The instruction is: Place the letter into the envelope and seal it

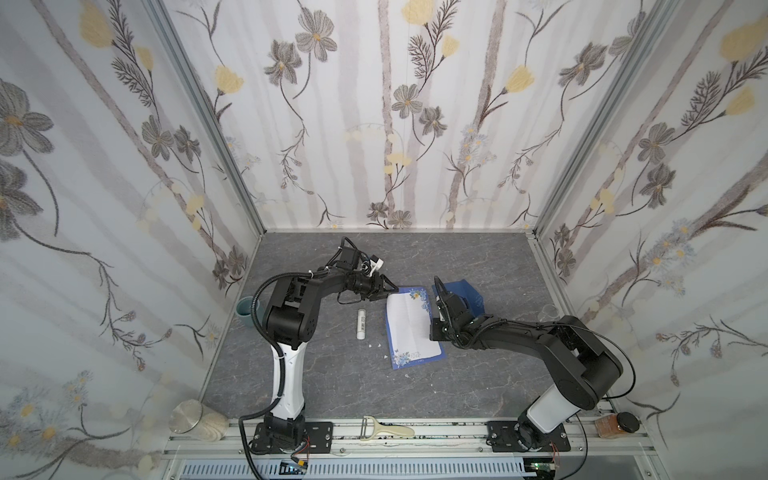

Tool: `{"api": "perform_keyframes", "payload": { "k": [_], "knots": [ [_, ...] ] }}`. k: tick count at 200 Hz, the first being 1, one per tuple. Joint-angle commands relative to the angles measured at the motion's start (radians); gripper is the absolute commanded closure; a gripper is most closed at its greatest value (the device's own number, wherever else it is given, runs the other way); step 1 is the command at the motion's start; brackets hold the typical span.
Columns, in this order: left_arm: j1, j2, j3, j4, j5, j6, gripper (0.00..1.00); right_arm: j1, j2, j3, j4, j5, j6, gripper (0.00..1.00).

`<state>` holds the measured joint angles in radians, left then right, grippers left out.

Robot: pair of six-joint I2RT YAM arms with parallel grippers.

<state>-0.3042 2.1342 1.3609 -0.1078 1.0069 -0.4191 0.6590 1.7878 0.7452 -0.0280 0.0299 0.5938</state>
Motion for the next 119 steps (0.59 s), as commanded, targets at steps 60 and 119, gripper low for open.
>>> {"api": "perform_keyframes", "payload": {
  "k": [60, 119],
  "knots": [
    [0.0, 0.009, -0.001, 0.01, 0.01, 0.003, 0.52, 0.027, -0.008, 0.036, -0.057, 0.017, 0.0, 1.0],
    [-0.002, 0.019, -0.013, 0.01, 0.054, 0.004, 0.52, 0.025, 0.047, 0.031, -0.026, 0.008, 0.008, 1.0]
  ]
}}
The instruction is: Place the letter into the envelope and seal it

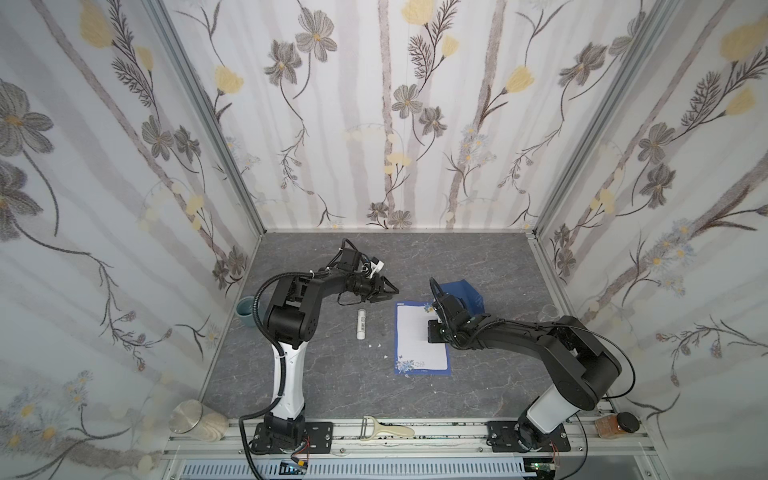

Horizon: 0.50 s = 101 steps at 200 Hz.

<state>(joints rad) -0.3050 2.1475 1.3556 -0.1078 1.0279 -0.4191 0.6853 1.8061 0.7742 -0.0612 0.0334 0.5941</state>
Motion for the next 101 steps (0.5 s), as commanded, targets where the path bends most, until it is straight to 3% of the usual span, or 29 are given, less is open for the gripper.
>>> {"api": "perform_keyframes", "payload": {
  "k": [1, 101],
  "knots": [
    [-0.001, 0.006, -0.007, 0.01, 0.032, 0.003, 0.52, -0.001, 0.03, 0.002, 0.008, 0.005, 0.006, 1.0],
    [-0.007, -0.023, 0.024, 0.002, -0.172, -0.022, 0.53, 0.038, -0.135, -0.013, -0.12, 0.018, 0.022, 1.0]
  ]
}}
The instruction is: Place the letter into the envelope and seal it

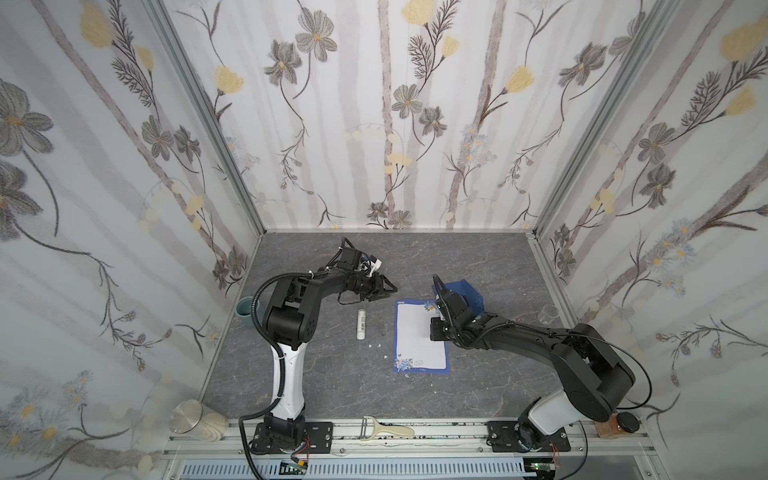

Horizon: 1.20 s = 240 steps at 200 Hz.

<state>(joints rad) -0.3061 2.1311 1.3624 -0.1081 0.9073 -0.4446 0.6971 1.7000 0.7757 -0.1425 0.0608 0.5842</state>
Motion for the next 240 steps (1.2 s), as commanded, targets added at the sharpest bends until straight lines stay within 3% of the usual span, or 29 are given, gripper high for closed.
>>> {"api": "perform_keyframes", "payload": {
  "k": [1, 53, 119, 160, 240],
  "knots": [
    [-0.006, -0.007, 0.017, 0.002, -0.053, 0.004, 0.53, 0.027, -0.031, -0.015, -0.039, -0.01, 0.034, 1.0],
    [-0.023, 0.005, 0.042, -0.054, -0.122, 0.063, 0.53, 0.058, -0.025, -0.107, -0.008, -0.011, 0.093, 1.0],
    [-0.03, 0.014, 0.113, -0.222, -0.358, 0.164, 0.52, 0.048, 0.062, -0.046, -0.016, 0.052, -0.076, 1.0],
    [-0.029, 0.01, 0.141, -0.225, -0.365, 0.157, 0.52, 0.039, 0.041, -0.029, -0.037, 0.069, -0.134, 1.0],
    [-0.046, 0.046, 0.159, -0.228, -0.263, 0.174, 0.51, 0.035, 0.038, 0.0, -0.028, 0.046, -0.057, 1.0]
  ]
}}
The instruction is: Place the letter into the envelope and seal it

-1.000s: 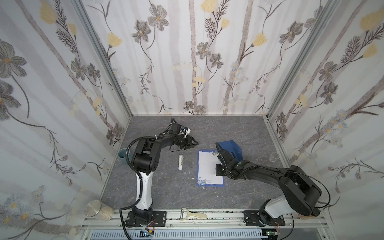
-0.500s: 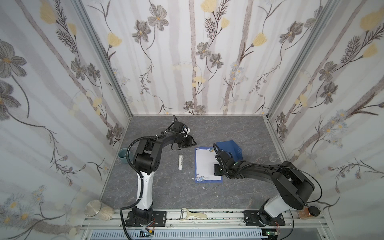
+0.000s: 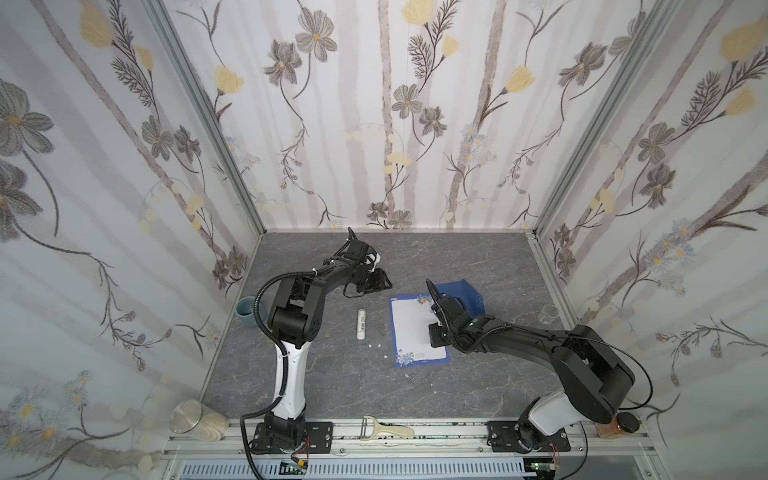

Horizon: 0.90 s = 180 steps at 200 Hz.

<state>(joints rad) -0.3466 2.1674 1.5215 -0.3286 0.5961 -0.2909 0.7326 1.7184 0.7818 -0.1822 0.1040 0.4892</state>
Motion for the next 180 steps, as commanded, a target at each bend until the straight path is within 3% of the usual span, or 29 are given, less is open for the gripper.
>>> {"api": "perform_keyframes", "payload": {
  "k": [1, 77, 138, 180],
  "knots": [
    [-0.005, 0.009, -0.001, -0.007, 0.047, 0.021, 0.51, -0.001, 0.02, -0.007, 0.012, 0.003, 0.039, 1.0],
    [-0.008, 0.04, 0.012, -0.053, 0.077, 0.052, 0.42, -0.001, 0.041, -0.021, 0.045, 0.008, 0.032, 1.0],
    [-0.017, 0.063, 0.032, -0.166, 0.078, 0.122, 0.42, -0.005, 0.05, -0.055, 0.065, 0.009, 0.028, 1.0],
    [-0.018, 0.059, 0.019, -0.177, 0.149, 0.139, 0.43, -0.016, 0.061, -0.051, 0.083, -0.002, 0.025, 1.0]
  ]
}}
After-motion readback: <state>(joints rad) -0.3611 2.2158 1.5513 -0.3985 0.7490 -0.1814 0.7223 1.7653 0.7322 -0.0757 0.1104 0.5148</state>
